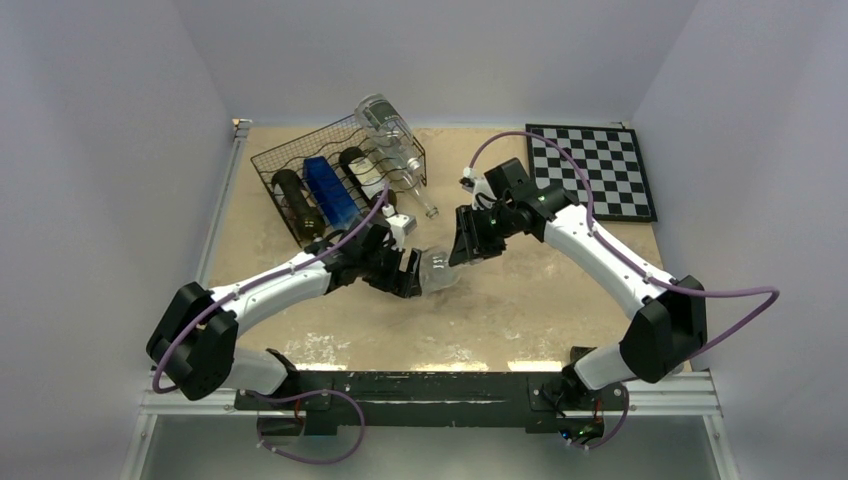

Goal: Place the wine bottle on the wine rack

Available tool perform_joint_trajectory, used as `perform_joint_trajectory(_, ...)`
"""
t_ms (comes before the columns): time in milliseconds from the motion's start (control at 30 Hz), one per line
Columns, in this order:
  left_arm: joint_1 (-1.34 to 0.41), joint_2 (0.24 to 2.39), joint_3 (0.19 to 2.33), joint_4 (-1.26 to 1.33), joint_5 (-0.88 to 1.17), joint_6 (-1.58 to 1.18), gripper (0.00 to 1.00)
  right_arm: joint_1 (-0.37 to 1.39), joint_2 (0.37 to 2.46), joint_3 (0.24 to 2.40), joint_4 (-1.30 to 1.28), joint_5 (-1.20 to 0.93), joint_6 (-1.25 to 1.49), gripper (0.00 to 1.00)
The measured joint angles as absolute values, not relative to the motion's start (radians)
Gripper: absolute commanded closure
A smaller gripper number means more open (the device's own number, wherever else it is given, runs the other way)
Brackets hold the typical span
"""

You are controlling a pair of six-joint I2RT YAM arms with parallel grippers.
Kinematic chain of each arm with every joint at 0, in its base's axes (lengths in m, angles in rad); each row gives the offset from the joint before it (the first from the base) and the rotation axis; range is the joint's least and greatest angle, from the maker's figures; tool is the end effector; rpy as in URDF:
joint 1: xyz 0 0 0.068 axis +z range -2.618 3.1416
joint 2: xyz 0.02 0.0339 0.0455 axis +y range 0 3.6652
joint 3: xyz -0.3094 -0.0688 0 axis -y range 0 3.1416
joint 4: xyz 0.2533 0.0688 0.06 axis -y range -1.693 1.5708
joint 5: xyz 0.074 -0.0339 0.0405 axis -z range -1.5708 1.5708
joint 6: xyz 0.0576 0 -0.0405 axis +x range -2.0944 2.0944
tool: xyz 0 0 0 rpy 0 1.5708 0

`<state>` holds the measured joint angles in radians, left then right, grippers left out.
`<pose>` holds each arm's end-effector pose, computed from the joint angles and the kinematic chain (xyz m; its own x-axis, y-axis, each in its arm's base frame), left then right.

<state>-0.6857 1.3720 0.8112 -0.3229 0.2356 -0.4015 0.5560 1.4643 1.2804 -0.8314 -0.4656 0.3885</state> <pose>0.2142 -0.1926 0.2324 -0.8362 0.1931 -0.5133 0.4384 0.7978 -0.4140 0.2524 0.1873 0.3272 -0.9227 -0.1749 -0.3436 -0.3492 0.7566 0.5528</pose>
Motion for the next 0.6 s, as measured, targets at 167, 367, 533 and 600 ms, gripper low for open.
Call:
perform_joint_trajectory(167, -0.689, 1.385, 0.811, -0.331, 0.235, -0.401, 0.17, 0.573, 1.456, 1.255, -0.878, -0.466, 0.335, 1.0)
perform_joint_trajectory(367, -0.689, 1.41, 0.811, -0.331, 0.222, -0.402, 0.17, 0.627, 1.478, 1.146, -0.874, -0.483, 0.318, 1.0)
perform_joint_trajectory(533, -0.689, 1.411, 0.811, -0.33, 0.21, -0.402, 0.17, 0.641, 1.483, 1.114, -0.849, -0.477, 0.319, 1.0)
perform_joint_trajectory(600, -0.689, 1.411, 0.811, -0.326, 0.202, -0.402, 0.17, 0.643, 1.483, 1.105, -0.823, -0.464, 0.317, 1.0)
